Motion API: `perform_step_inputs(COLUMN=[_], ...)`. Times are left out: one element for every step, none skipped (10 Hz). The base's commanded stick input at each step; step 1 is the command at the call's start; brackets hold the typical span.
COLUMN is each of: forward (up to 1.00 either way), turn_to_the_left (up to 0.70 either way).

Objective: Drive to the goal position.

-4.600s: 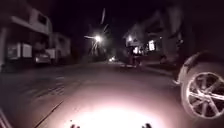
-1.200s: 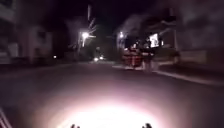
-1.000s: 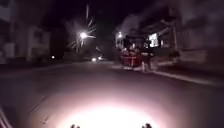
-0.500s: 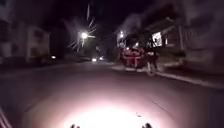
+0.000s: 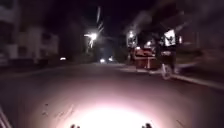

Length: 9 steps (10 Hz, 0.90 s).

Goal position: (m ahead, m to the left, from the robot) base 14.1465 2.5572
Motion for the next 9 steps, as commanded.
perform_step_inputs(forward=[0.85,0.85,0.85,0.85,0.85,0.85,0.85,0.85,0.85], turn_to_the_left=[0.0,0.0,0.0,0.0,0.0,0.0,0.0,0.0,0.0])
